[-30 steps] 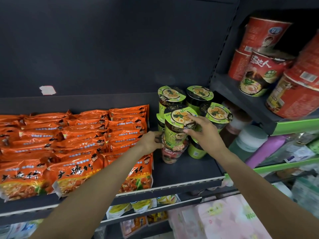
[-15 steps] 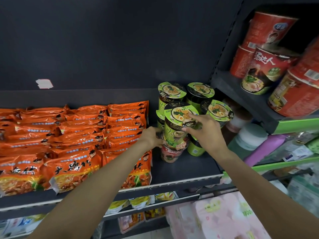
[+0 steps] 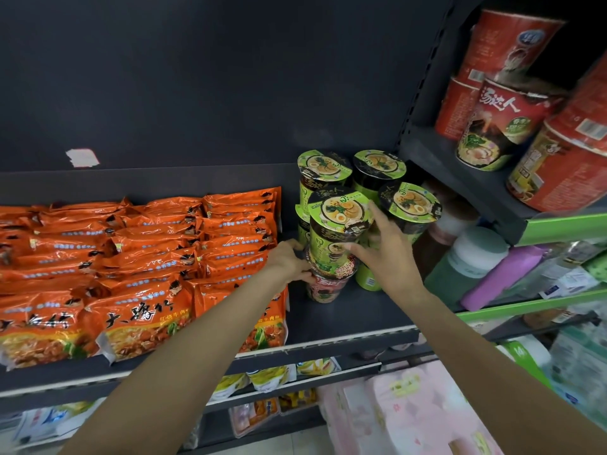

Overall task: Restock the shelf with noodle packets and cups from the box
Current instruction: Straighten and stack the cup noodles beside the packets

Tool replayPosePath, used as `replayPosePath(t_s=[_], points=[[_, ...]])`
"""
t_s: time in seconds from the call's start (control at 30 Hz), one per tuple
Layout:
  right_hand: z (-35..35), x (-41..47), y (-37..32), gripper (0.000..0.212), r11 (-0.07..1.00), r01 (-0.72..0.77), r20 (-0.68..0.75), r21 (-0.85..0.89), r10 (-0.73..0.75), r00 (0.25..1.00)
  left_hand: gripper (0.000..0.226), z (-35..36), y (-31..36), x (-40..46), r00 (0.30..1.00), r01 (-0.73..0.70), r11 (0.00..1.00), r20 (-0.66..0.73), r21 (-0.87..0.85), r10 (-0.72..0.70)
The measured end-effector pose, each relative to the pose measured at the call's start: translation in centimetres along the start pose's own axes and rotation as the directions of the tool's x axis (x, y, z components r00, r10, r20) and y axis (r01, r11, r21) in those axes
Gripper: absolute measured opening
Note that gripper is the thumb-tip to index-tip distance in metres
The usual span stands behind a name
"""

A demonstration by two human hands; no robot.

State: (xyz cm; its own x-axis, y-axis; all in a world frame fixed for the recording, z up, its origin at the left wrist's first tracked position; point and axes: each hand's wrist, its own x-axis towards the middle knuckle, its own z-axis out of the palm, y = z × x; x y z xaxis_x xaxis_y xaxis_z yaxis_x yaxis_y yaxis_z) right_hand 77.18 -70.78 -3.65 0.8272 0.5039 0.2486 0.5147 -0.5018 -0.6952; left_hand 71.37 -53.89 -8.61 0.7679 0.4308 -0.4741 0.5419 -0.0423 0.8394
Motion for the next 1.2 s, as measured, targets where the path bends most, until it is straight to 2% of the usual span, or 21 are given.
replayPosePath(t_s=[0.1,0.27,0.33,0.43,0.73,0.87,0.97,1.1,1.2], points=[[0.5,-1.7,1.1,0.082,0.985,-0.109,0.026,0.136,0.107,0.994,0.05,-0.2,-0.4,-0.4,0.996,-0.07,0.996,-0.054,0.059,0.073],[2.1,-2.3,3.1,0.069,0.981,-0.192,0.228,-0.001,0.188,0.955,0.043,0.3,-1.0,-1.2,0.973,-0.192,0.954,-0.081,0.229,0.215],[2.7,-2.3,3.6,0.064,0.976,-0.218,0.304,0.011,0.204,0.931,0.042,0.4,-1.2,-1.2,0.974,-0.199,0.95,-0.06,0.241,0.22],[3.2,-2.1,4.1,0.056,0.988,-0.147,0.364,-0.046,0.154,0.919,0.034,0.5,-1.1,-1.5,0.979,-0.188,0.96,-0.041,0.21,0.2],[3.1,-0.7,3.9,0.051,0.99,-0.137,0.42,-0.016,0.131,0.898,0.023,0.8,-1.3,-2.8,0.98,-0.165,0.96,-0.073,0.227,0.186],[2.4,-1.1,4.3,0.058,0.986,-0.161,0.364,0.047,0.134,0.922,0.026,0.9,-0.4,-4.0,0.964,-0.195,0.926,-0.111,0.323,0.241],[0.5,-1.7,3.8,0.052,0.986,-0.166,0.262,0.025,0.154,0.953,0.033,1.1,0.9,-5.5,0.894,-0.275,0.886,-0.241,0.373,0.379],[-2.4,-1.4,2.8,0.03,1.0,-0.008,0.107,-0.013,0.009,0.994,0.029,1.1,3.3,-6.9,0.722,-0.392,0.828,-0.425,0.4,0.546],[-4.5,-0.5,1.4,0.029,0.998,0.069,0.049,-0.014,-0.068,0.997,0.038,0.9,5.4,-7.6,0.616,-0.39,0.794,-0.509,0.465,0.601]])
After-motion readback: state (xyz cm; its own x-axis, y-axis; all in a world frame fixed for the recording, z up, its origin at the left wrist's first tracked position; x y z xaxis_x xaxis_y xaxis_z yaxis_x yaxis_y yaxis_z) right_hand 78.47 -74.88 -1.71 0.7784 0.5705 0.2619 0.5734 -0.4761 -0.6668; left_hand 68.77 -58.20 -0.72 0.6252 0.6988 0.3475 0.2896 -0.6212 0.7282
